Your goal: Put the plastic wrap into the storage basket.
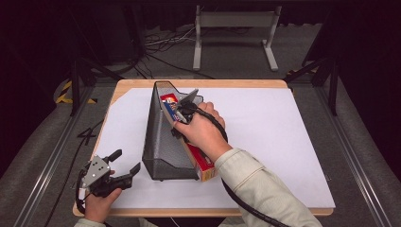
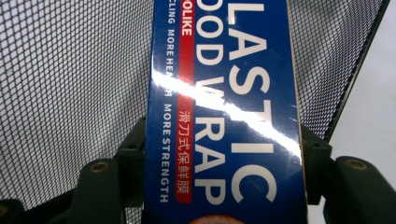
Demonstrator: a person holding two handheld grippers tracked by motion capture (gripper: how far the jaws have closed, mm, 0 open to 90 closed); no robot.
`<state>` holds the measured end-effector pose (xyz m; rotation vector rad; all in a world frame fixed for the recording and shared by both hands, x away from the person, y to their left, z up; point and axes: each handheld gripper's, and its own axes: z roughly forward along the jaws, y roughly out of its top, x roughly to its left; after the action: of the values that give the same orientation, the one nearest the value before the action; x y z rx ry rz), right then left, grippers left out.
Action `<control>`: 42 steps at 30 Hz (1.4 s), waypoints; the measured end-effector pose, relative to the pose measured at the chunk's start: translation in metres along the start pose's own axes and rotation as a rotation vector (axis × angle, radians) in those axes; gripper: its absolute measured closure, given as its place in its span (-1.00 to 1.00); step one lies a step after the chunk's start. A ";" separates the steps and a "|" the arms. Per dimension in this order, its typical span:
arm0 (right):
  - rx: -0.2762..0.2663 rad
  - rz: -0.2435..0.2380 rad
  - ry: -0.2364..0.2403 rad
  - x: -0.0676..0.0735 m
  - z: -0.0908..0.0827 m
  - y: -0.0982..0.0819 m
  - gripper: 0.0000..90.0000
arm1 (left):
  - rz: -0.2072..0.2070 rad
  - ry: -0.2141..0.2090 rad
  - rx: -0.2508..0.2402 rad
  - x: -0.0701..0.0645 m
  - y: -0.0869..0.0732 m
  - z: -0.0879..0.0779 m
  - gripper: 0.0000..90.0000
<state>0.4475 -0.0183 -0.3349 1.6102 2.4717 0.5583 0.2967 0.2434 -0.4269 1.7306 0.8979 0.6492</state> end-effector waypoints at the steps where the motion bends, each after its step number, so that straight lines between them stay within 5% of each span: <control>1: 0.003 -0.003 -0.006 0.000 0.001 0.000 -0.14 | 0.001 0.000 0.001 0.000 0.000 0.000 -0.57; 25: 0.040 -0.045 -0.030 0.000 0.016 0.006 -0.19 | -0.012 0.015 0.001 0.000 -0.004 -0.007 -0.57; 28: -0.008 -0.039 -0.014 0.000 0.011 0.007 -0.27 | -0.012 0.014 0.003 0.001 -0.004 -0.007 -0.57; 33: -0.024 -0.052 -0.053 -0.002 0.011 0.004 -0.36 | -0.010 0.012 0.006 0.000 -0.004 -0.007 -0.57; 42: -0.059 -0.031 0.004 -0.009 0.001 0.004 -0.46 | -0.005 0.007 0.010 0.001 -0.003 -0.004 -0.57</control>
<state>0.4545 -0.0247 -0.3352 1.5487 2.4546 0.6243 0.2931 0.2467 -0.4290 1.7350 0.9118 0.6492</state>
